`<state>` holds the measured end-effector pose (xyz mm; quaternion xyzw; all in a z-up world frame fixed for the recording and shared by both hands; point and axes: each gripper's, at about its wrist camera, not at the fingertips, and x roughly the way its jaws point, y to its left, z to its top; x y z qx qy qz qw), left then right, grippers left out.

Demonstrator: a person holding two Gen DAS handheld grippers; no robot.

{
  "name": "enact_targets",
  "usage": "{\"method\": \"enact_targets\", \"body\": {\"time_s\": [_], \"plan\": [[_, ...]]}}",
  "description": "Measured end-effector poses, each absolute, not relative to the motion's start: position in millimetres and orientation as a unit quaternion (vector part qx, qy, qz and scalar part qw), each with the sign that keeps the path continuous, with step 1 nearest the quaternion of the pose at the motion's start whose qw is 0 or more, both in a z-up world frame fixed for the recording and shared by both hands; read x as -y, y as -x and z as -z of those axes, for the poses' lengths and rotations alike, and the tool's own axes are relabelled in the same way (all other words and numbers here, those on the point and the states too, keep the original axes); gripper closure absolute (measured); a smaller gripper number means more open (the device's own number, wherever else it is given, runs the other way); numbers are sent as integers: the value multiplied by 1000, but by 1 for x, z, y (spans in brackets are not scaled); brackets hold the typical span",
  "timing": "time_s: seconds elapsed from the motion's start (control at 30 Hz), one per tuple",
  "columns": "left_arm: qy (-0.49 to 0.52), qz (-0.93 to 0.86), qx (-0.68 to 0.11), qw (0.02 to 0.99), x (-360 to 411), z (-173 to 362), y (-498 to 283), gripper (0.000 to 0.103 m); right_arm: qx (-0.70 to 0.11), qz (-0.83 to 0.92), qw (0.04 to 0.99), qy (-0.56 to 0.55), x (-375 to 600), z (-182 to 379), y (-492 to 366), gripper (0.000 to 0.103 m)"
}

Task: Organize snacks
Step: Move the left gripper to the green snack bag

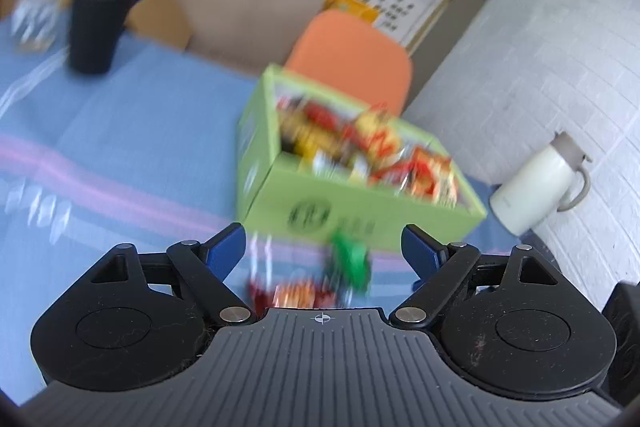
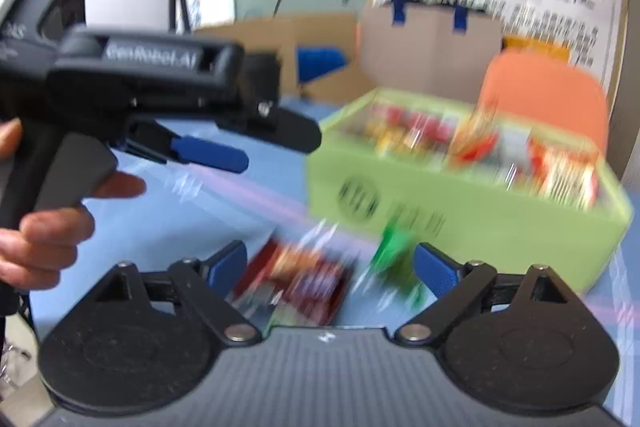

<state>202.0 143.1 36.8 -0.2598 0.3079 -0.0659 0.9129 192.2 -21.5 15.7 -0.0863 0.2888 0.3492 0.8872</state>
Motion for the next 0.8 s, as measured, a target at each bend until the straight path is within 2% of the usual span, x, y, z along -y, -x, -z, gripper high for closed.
{"method": "enact_targets", "body": {"time_s": [0.17, 0.33, 0.8], "plan": [[289, 81, -353, 886, -135, -9, -172, 31, -307, -321, 892, 84, 18, 4, -159, 8], [270, 103, -375, 881, -116, -2, -171, 32, -323, -314, 890, 66, 21, 13, -138, 8], [259, 117, -388, 877, -96, 4, -171, 32, -312, -291, 900, 86, 14, 22, -130, 7]]}}
